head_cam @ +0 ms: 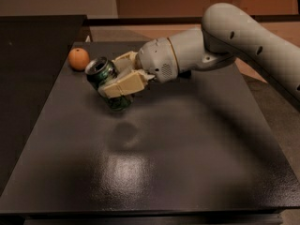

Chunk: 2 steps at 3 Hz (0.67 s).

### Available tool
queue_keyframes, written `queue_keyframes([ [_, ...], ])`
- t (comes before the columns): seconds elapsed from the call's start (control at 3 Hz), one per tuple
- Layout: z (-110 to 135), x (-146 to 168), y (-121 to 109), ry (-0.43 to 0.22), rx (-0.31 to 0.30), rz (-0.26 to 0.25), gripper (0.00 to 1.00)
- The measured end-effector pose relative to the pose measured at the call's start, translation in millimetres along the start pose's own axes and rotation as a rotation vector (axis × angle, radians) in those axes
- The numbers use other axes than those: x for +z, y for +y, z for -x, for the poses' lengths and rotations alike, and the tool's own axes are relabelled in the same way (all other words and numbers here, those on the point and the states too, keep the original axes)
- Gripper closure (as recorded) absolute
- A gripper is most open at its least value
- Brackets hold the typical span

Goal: Place green can upright

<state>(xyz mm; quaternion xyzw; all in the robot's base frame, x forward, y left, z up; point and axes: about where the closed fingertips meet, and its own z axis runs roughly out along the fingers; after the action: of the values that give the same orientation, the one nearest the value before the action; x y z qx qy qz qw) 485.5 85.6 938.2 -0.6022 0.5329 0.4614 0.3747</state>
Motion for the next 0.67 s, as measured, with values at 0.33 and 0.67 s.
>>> queue_keyframes([
  [0.33, -6.9, -7.7, -1.7, -0.080, 0.013, -0.049, 1.00],
  [0.67, -16.1, -17.6, -3.8, -0.148, 0.017, -0.095, 1.00],
])
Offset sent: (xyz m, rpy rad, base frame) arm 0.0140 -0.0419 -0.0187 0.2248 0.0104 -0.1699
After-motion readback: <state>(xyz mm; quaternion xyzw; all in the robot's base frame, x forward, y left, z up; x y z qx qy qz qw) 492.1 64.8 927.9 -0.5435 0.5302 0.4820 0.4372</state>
